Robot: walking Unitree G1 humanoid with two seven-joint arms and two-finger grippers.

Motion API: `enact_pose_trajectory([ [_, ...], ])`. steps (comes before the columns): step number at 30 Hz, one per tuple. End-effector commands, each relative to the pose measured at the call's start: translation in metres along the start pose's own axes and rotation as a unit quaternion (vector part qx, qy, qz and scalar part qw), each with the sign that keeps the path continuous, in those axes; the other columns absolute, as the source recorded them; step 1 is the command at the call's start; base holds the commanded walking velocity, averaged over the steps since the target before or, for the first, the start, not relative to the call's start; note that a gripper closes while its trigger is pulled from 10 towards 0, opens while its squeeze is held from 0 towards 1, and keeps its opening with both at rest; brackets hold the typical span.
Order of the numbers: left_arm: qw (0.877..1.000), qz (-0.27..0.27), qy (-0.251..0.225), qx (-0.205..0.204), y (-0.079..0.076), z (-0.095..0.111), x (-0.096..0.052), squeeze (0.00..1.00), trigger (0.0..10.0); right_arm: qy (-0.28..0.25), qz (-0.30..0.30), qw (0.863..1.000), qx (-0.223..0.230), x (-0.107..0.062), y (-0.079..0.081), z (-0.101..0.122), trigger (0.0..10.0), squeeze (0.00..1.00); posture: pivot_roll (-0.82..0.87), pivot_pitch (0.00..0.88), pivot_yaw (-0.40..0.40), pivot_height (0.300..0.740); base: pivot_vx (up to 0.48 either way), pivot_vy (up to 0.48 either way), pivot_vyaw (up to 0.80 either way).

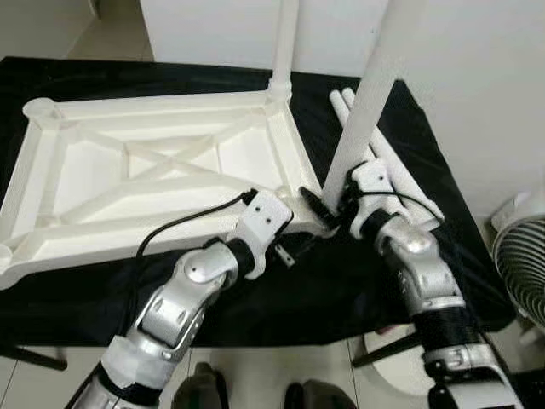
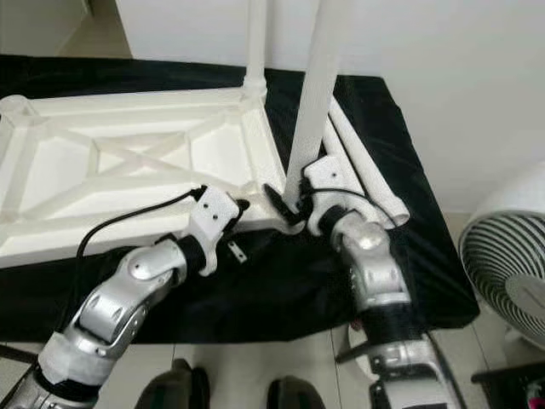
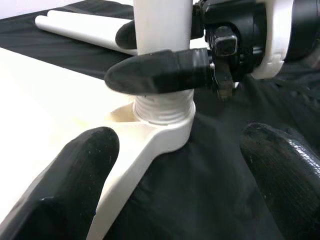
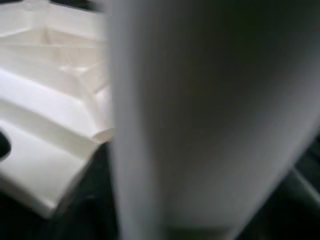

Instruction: Building children table

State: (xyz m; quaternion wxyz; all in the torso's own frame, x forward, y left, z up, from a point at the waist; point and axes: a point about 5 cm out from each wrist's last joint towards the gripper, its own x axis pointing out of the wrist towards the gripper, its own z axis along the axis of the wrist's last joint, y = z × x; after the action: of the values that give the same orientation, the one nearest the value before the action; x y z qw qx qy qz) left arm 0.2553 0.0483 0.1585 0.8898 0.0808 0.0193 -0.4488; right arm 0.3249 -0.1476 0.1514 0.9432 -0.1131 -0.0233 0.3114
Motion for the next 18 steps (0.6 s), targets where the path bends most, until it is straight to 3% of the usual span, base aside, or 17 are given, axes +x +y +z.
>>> enact_pose_trajectory([
  [1,1.000,-0.002,0.003,0.000,-0.0005,-0.0010,0.0000,0.00,10.0,0.035,0.015,0.999,-0.004,-0.0023,-0.0008,-0.0152,0.0,0.00,-0.01,0.048,-0.028,0.740,0.000,0.000,0.00],
  [15,1.000,-0.009,0.007,0.001,-0.0034,-0.0029,-0.0006,0.00,10.0,0.022,0.028,0.999,0.031,-0.0024,0.0034,-0.0221,0.0,0.00,-0.01,0.043,-0.026,0.740,0.000,0.000,0.00],
  [16,1.000,-0.010,0.007,0.001,-0.0041,-0.0028,0.0000,0.00,10.0,0.011,0.007,0.998,0.059,-0.0014,0.0040,-0.0211,10.0,0.00,-0.01,0.042,-0.027,0.740,0.000,0.000,0.00],
  [18,1.000,-0.012,0.006,0.001,-0.0047,-0.0028,0.0003,0.00,10.0,0.011,-0.023,0.997,0.074,-0.0003,0.0038,-0.0204,10.0,0.00,-0.01,0.042,-0.028,0.740,0.000,0.000,0.00],
])
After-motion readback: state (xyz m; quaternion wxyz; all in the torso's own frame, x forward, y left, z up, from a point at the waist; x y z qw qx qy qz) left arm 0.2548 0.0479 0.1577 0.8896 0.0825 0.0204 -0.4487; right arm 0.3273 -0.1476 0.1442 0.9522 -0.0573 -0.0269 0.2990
